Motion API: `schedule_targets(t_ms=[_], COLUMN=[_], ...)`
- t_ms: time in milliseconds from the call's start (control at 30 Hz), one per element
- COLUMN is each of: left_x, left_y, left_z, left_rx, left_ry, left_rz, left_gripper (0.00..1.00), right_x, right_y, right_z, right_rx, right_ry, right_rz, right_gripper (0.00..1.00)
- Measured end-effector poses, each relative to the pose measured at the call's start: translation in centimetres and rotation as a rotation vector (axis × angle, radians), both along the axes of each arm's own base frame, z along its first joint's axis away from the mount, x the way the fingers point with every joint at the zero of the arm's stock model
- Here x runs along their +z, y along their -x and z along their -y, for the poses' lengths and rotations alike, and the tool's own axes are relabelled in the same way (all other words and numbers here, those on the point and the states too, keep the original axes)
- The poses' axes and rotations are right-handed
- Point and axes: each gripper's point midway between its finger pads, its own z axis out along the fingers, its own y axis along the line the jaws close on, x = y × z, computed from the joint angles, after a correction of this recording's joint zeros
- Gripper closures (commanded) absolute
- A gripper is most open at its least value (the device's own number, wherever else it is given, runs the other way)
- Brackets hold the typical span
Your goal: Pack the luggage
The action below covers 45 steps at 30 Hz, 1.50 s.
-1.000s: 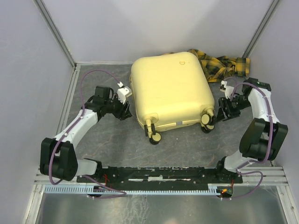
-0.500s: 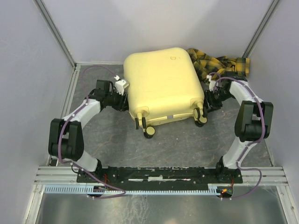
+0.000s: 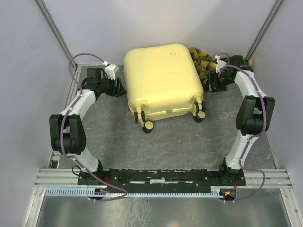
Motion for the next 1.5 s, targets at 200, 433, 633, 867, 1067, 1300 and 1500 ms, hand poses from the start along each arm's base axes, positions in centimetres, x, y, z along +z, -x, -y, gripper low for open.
schedule_targets(t_ms=[200,433,633,867,1067,1300,1500], left_x=[6.1,9.2,4.6,1.6,-0.1,-0.9,-0.9], left_y=[2.9,7.9,11.4,14.0,14.1,13.9,13.9], left_z=[-2.5,-4.1,-3.4,-2.1,-1.7,-1.6,-1.4], left_rx=[0.037,0.055,0.005,-0.046,-0.018,-0.02,-0.029], left_ry=[-0.018,-0.071,-0.063,-0.007,0.034,0.034,0.032], left_rz=[0.145,0.311,0.232,0.203,0.18,0.191,0.204], left_gripper=[0.18,0.01,0.0,0.04,0.07,0.09,0.09], right_x=[6.0,15.0,13.6,9.4,7.3,6.7,6.7], right_y=[4.8,12.6,17.4,16.7,15.6,15.3,14.8], right_z=[4.2,3.0,-3.7,-3.8,-4.5,-6.3,-7.1], right_rx=[-0.006,0.0,0.15,0.153,0.171,0.209,0.235], right_ry=[0.022,0.069,0.13,0.276,0.33,0.321,0.359], right_rz=[0.067,0.235,0.184,0.068,0.016,0.016,0.061], right_gripper=[0.07,0.01,0.01,0.01,0.01,0.01,0.2])
